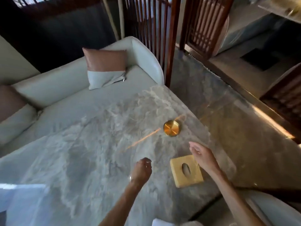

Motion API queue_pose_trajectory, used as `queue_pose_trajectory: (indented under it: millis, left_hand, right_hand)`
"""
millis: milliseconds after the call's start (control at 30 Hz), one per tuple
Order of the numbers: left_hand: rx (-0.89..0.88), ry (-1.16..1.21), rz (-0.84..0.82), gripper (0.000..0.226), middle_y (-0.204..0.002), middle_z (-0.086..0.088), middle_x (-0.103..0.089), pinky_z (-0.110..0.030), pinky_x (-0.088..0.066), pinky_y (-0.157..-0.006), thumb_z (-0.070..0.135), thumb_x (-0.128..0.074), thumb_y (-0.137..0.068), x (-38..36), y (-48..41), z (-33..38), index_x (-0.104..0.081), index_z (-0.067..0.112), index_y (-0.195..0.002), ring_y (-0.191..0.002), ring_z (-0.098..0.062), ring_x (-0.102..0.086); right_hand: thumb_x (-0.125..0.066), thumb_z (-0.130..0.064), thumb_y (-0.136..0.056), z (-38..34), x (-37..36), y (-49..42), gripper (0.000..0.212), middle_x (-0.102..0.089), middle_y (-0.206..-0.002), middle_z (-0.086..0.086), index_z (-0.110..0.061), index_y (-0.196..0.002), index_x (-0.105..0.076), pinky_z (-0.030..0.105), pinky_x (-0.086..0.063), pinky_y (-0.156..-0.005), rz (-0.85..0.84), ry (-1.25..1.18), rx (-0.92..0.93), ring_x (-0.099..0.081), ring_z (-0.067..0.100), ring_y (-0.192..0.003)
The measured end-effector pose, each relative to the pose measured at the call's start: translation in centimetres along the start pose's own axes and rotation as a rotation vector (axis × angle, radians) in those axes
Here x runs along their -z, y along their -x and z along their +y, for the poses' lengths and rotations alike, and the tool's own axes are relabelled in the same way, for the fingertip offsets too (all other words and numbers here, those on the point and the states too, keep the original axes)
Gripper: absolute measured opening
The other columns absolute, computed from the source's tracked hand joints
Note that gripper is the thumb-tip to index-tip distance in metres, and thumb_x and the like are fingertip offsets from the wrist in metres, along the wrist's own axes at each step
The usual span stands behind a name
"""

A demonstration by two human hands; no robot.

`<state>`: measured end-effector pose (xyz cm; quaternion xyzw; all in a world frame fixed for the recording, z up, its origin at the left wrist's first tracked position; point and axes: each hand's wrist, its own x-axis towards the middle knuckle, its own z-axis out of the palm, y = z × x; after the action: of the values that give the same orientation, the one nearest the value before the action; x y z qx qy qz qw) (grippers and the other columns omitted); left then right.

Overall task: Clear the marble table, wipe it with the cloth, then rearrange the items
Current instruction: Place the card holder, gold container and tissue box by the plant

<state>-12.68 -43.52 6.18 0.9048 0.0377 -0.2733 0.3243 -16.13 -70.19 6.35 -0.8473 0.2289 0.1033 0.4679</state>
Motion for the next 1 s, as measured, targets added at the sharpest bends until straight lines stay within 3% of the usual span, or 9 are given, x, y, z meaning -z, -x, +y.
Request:
queue_pose_trajectory:
  millis: [200,333,500,700,767,833,900,1000]
  left_hand:
    - [0.113,0.042,0.028,0.024,-0.105,-0.013,-0.073,-0.035,-0.054,-0.083,0.007,-0.051,-0.088,-2.5,-9.6,6.1,-0.072,0.009,-0.100,-0.100,-0.031,-0.067]
    - [0.159,0.071,0.057,0.027,-0.115,-0.016,-0.068,-0.033,-0.046,-0.089,0.008,-0.047,-0.091,-4.1,-15.5,8.9,-0.067,0.002,-0.108,-0.112,-0.033,-0.061]
    - [0.246,0.182,0.026,0.037,-0.125,-0.018,-0.062,-0.032,-0.043,-0.098,0.011,-0.050,-0.092,-5.5,-19.5,10.2,-0.052,0.003,-0.129,-0.117,-0.033,-0.057]
    - [0.250,0.319,-0.051,0.043,-0.116,-0.018,-0.067,-0.047,-0.054,-0.093,0.013,-0.050,-0.085,-7.5,-21.8,9.5,-0.053,0.008,-0.128,-0.107,-0.034,-0.064]
    - [0.282,0.413,-0.071,0.053,-0.116,-0.018,-0.067,-0.052,-0.054,-0.091,0.020,-0.052,-0.073,-8.5,-23.2,8.2,-0.054,0.012,-0.125,-0.106,-0.037,-0.064]
    - [0.310,0.474,-0.084,0.057,-0.118,-0.018,-0.065,-0.054,-0.055,-0.090,0.023,-0.053,-0.068,-9.1,-23.9,7.0,-0.054,0.015,-0.125,-0.106,-0.037,-0.064]
    - [0.301,0.511,-0.053,0.047,-0.116,-0.016,-0.064,-0.050,-0.055,-0.089,0.018,-0.052,-0.074,-7.4,-22.0,8.2,-0.053,0.014,-0.121,-0.102,-0.034,-0.063]
    - [0.243,0.554,0.057,0.024,-0.108,-0.013,-0.061,-0.046,-0.055,-0.081,0.008,-0.050,-0.083,-4.7,-19.1,8.3,-0.052,0.019,-0.105,-0.093,-0.031,-0.064]
  right_hand:
    - [-0.051,-0.021,-0.097,0.3,0.3,-10.9,0.035,-0.063,-0.129,0.010,-0.012,-0.130,-0.058,0.037,-0.046,-0.102,-0.012,0.017,-0.077,-0.060,0.023,-0.118]
    - [-0.051,-0.021,-0.095,1.9,-1.8,-16.5,0.036,-0.064,-0.129,0.011,-0.009,-0.128,-0.059,0.038,-0.044,-0.105,-0.052,-0.024,-0.148,-0.059,0.024,-0.121]
    - [-0.054,-0.020,-0.094,2.9,-3.1,-19.1,0.036,-0.064,-0.126,0.015,-0.007,-0.128,-0.059,0.040,-0.045,-0.103,-0.049,-0.132,-0.217,-0.061,0.026,-0.116]
    - [-0.054,-0.020,-0.096,2.8,-4.1,-20.1,0.039,-0.062,-0.128,0.017,-0.006,-0.132,-0.054,0.038,-0.047,-0.100,-0.112,-0.160,-0.244,-0.060,0.027,-0.117]
    - [-0.055,-0.021,-0.095,2.7,-4.3,-20.1,0.036,-0.065,-0.123,0.016,-0.006,-0.128,-0.057,0.043,-0.051,-0.097,-0.111,-0.156,-0.256,-0.063,0.028,-0.111]
    - [-0.056,-0.021,-0.093,2.2,-4.7,-19.5,0.022,-0.071,-0.105,0.015,-0.008,-0.108,-0.065,0.043,-0.053,-0.085,-0.098,-0.120,-0.242,-0.067,0.029,-0.097]
    - [-0.054,-0.022,-0.091,1.2,-5.2,-18.6,0.015,-0.071,-0.089,0.007,-0.013,-0.093,-0.065,0.035,-0.047,-0.071,-0.060,-0.074,-0.215,-0.064,0.024,-0.087]
    - [-0.054,-0.026,-0.093,-1.2,-6.5,-16.3,0.016,-0.064,-0.094,-0.005,-0.017,-0.104,-0.062,0.029,-0.041,-0.076,-0.012,-0.057,-0.217,-0.058,0.016,-0.089]
